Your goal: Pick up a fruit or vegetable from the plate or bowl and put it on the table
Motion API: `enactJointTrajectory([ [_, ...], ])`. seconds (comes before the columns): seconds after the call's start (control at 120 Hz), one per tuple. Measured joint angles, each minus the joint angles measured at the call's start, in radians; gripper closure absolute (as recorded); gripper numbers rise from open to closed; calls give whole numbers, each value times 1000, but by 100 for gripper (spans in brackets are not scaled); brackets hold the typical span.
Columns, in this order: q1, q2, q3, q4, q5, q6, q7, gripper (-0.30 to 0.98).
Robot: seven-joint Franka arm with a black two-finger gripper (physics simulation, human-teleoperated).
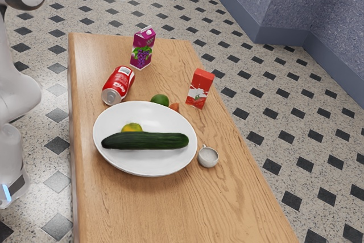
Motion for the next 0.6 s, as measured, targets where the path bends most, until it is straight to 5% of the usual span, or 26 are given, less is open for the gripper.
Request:
enactJointTrajectory([
  [0.217,5,14,-12,63,12,218,43,2],
  [0.283,8,38,-206,214,60,218,65,1],
  [0.342,0,119,-357,82,66,221,82,2],
  [0.483,-83,236,-495,-18,-33,234,122,2],
  [0.542,-247,201,-374,-37,-38,244,134,2],
  [0.6,-772,117,58,-86,-7,262,132,2],
])
